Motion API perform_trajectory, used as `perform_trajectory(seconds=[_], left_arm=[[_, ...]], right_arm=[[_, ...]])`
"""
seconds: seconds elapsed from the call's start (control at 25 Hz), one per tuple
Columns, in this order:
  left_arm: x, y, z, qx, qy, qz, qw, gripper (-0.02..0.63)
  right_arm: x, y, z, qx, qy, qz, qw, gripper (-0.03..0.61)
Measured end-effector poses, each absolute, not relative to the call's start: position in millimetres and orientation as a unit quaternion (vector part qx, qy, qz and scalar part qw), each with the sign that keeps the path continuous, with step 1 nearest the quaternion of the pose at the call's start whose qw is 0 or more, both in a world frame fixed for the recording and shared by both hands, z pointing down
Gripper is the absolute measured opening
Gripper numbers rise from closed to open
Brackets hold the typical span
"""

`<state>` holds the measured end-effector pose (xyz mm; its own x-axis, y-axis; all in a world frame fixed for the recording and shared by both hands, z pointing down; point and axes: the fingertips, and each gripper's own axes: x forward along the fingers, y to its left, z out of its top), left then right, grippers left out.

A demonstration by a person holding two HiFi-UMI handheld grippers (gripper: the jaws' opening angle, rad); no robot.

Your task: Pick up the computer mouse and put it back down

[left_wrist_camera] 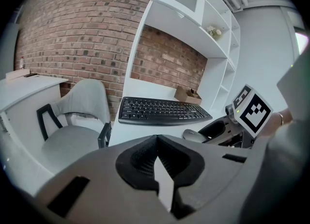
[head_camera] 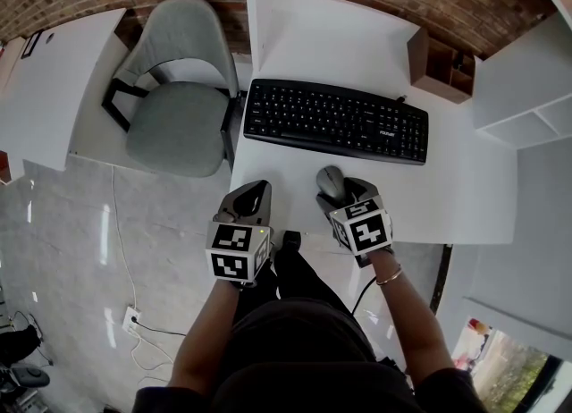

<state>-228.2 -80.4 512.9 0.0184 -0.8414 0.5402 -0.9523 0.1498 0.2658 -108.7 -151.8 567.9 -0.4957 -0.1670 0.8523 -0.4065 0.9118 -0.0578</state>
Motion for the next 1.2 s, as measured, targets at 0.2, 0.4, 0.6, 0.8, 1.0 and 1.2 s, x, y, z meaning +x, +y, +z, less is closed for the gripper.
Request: perform_trajectory(seconds=[0.2,0.4,0.6,0.8,1.0,1.2], left_arm=[[-230,-77,512,0.646,-0.695,0.093,0.302,0.009],[-230,-76,510,0.649,-0.694,0.091,0.299,0.009],[-230,-73,506,0.652,-0.691,0.091,0.298,0.009],[-229,-73,505,0.657,-0.689,0.091,0.294,0.009],[-230,-70,501,0.661,-0.687,0.089,0.288,0.009],[-228,-67,497,0.667,-0.683,0.09,0.283,0.009]], right_arm=[[-108,-152,568,0.173,-0.858,0.131,0.465,0.284],[-106,-151,567,0.182,-0.86,0.15,0.452,0.284],[-109,-149,560,0.188,-0.864,0.159,0.44,0.285],[-108,-149,555,0.199,-0.867,0.162,0.426,0.285],[-107,-148,549,0.212,-0.87,0.169,0.413,0.284],[-106,-147,540,0.225,-0.872,0.168,0.401,0.284]])
